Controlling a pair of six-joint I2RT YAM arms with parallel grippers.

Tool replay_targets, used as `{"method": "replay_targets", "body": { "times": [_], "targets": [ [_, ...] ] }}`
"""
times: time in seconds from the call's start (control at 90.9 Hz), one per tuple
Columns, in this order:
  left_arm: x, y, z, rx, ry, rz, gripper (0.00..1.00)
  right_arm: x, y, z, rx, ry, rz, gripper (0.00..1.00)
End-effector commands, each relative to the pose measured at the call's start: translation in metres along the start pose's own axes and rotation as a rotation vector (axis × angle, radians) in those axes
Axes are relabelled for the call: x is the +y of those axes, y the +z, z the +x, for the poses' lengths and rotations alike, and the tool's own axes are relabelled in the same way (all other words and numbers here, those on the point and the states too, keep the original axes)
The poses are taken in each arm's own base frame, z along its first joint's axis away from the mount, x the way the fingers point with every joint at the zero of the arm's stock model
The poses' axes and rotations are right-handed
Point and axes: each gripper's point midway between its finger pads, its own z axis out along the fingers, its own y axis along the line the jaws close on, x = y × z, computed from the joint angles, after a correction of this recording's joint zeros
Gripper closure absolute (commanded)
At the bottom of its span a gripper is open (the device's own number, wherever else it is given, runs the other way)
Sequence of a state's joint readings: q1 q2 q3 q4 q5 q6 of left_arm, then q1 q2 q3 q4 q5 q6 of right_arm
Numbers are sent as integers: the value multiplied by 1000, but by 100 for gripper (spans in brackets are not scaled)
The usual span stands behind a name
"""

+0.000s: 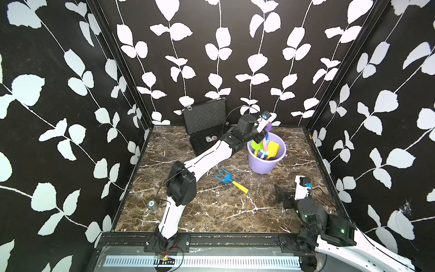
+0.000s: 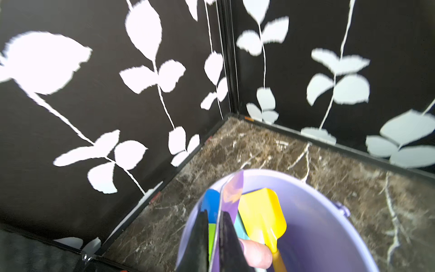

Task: Organize the gardening tools
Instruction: Place the gardening tool in the container.

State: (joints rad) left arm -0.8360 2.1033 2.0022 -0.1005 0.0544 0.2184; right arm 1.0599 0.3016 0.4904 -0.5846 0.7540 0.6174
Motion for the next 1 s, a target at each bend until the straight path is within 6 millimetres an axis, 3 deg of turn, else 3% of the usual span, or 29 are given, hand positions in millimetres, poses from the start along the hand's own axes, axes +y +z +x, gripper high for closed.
{"method": "replay_targets", "body": {
  "times": [0.0, 0.429, 0.506, 0.638, 0.792, 0.99],
  "targets": [
    [7, -9, -16, -6, 58, -25, 100, -2, 3, 4, 12, -23, 19, 1],
    [-8, 12, 29, 97, 88, 30, 99, 14, 17, 10, 69, -69, 35, 1],
    [-8, 15, 33, 106, 86, 31, 90, 15, 20, 12, 79, -81, 41, 1],
    [-8, 14, 33, 111, 75, 27, 62, 20, 22, 12, 101, -107, 42, 1],
    [-5, 4, 21, 95, 44, 23, 45, 27, 25, 15, 131, -125, 26, 1],
    [4, -29, -5, 33, 4, -22, 31, 36, 30, 21, 174, -157, 12, 2]
  ]
}}
